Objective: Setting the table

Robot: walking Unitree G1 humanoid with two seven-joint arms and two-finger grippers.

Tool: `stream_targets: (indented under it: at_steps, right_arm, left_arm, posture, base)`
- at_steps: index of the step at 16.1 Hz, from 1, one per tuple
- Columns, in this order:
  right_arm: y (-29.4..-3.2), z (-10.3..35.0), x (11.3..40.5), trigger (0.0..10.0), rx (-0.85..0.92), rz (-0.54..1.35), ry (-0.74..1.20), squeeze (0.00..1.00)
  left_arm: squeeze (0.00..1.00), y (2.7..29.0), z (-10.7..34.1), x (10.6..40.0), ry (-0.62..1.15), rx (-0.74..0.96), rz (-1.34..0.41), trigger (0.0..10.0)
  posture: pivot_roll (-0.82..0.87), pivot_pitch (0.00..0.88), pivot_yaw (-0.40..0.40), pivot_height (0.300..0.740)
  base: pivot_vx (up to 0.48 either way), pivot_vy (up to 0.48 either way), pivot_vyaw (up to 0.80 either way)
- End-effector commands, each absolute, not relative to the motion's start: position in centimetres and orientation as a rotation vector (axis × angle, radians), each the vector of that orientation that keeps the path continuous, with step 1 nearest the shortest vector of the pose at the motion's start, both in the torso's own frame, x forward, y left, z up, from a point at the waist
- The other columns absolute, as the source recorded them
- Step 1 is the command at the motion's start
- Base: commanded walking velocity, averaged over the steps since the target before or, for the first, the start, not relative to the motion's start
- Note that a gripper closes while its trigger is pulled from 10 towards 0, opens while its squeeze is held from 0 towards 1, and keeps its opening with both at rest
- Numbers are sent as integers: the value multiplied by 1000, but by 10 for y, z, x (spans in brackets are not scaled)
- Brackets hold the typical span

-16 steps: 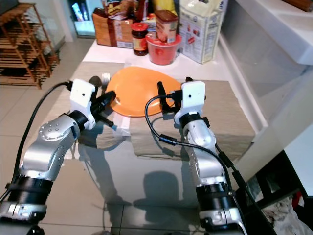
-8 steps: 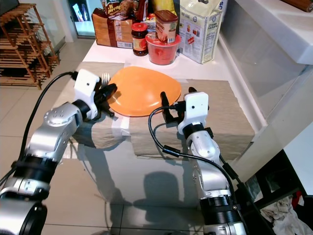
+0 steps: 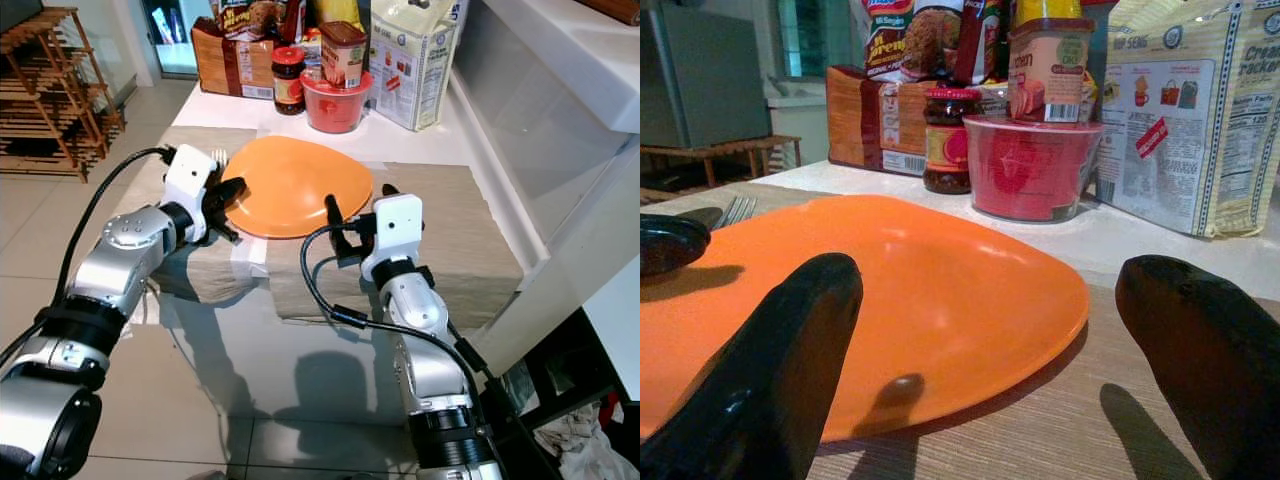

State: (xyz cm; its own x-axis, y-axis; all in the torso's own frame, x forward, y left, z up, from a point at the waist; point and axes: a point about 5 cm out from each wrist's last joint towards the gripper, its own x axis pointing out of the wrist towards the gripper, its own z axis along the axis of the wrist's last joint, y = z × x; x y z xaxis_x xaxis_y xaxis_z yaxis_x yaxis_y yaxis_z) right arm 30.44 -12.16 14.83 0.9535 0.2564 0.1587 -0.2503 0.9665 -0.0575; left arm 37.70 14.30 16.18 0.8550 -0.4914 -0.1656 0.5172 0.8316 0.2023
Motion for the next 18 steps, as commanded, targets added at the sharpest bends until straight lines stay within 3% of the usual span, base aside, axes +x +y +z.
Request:
stream_targets:
  at_steps: [1, 10, 18]
  right_arm:
    - [-122, 149, 303, 10000, -22, 263, -151, 0]
    - [-121, 137, 304, 10000, 37, 289, -54, 0]
    - [-120, 135, 323, 10000, 162, 302, 5, 0]
  left_arm:
    - [0, 141, 159, 378, 128, 274, -557, 10000]
    - [0, 132, 123, 365, 291, 322, -659, 10000]
    - [0, 121, 122, 358, 246, 283, -741, 10000]
  posture:
    - [-15, 0, 20, 740]
    - [-12, 0, 19, 740]
    - [-4, 0, 20, 740]
  base:
    - [0, 0, 0]
    - [0, 0, 0]
    - [0, 0, 0]
